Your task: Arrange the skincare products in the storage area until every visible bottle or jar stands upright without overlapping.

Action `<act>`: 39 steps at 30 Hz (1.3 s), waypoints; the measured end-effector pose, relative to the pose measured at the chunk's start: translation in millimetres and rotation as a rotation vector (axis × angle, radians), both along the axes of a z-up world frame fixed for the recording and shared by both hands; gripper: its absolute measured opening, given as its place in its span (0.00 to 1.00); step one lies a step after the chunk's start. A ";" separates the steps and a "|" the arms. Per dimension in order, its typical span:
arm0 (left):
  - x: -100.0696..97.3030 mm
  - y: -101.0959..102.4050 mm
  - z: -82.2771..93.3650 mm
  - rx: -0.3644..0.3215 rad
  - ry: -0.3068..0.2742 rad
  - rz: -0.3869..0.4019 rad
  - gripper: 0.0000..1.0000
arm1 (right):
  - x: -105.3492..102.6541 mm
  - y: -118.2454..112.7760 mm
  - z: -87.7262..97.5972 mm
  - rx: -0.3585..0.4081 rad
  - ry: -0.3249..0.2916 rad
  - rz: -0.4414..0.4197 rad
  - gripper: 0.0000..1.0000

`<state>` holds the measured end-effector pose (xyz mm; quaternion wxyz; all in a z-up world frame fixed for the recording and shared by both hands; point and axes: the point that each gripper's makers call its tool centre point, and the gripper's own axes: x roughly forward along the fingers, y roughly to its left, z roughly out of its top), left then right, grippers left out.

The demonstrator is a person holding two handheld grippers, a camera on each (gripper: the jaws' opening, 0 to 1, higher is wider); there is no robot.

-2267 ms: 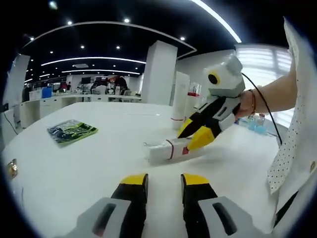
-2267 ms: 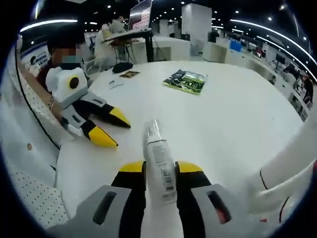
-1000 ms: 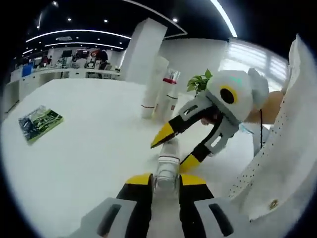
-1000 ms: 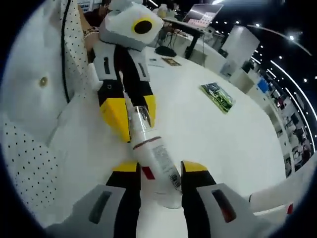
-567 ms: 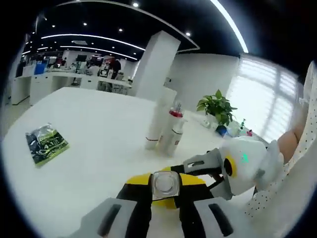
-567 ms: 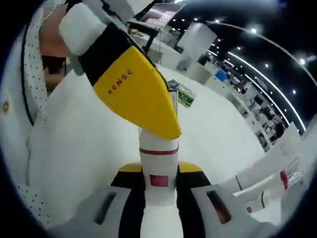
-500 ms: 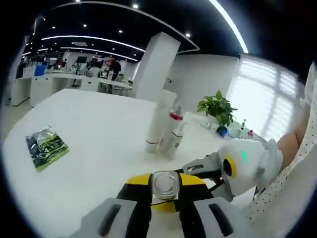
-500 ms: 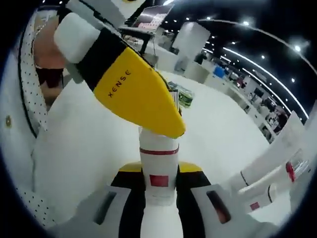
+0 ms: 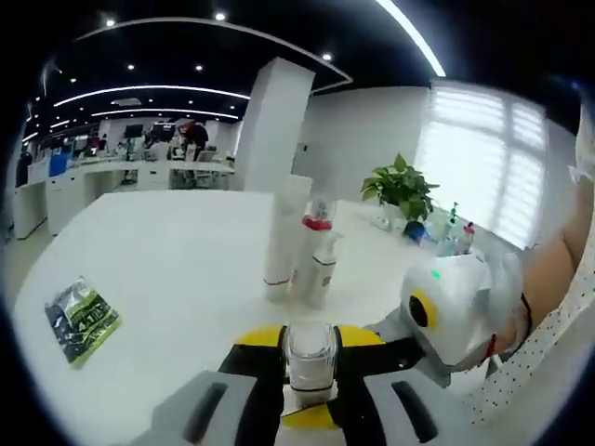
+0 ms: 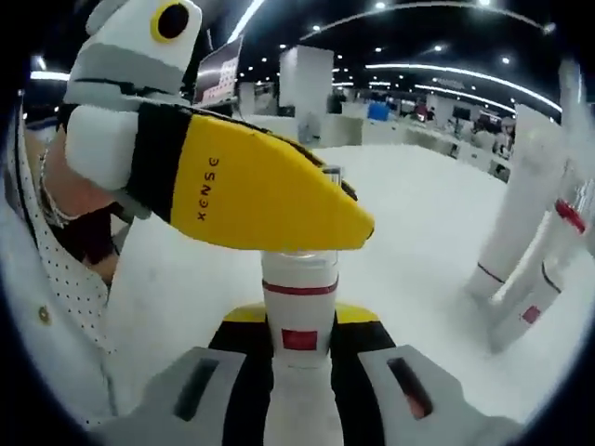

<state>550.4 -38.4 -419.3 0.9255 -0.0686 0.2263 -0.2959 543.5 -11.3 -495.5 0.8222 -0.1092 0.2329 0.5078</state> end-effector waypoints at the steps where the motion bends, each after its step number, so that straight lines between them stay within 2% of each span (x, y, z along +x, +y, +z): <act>1: 0.8 -1.1 0.1 0.005 -0.004 -0.004 0.18 | 1.5 -1.0 0.4 0.010 -0.002 -0.014 0.21; 10: 4.1 -5.8 -0.3 0.018 -0.013 -0.026 0.19 | 0.7 -1.8 -3.3 0.049 0.049 -0.040 0.22; 14: 3.3 -5.4 -0.5 0.025 -0.019 -0.042 0.19 | -0.6 -0.6 -8.8 0.023 0.040 -0.043 0.22; 18: 7.4 -0.1 -1.5 0.007 0.009 -0.050 0.19 | 0.4 0.9 -9.9 0.004 0.040 -0.039 0.22; 20: 8.5 -0.5 -2.1 0.019 0.026 -0.061 0.19 | 0.4 0.8 -10.5 -0.035 0.019 -0.019 0.23; 26: 6.0 -2.7 -2.5 0.028 0.027 -0.088 0.19 | 0.6 -2.1 -2.7 -0.039 -0.009 -0.036 0.23; 28: 5.0 -1.8 -2.7 0.026 0.033 -0.095 0.19 | 1.6 -2.4 -2.1 -0.069 -0.062 -0.032 0.23; 31: -3.9 -0.1 -2.5 0.033 0.025 -0.117 0.19 | -1.1 -2.8 -3.6 -0.049 -0.065 -0.047 0.22; 35: -12.9 -6.7 -2.1 0.053 -0.007 -0.133 0.19 | -5.0 -8.0 -2.4 -0.057 -0.106 -0.056 0.22; 39: -12.5 -16.8 -1.8 0.089 -0.013 -0.139 0.19 | -6.1 -16.3 -1.0 -0.110 -0.113 -0.067 0.23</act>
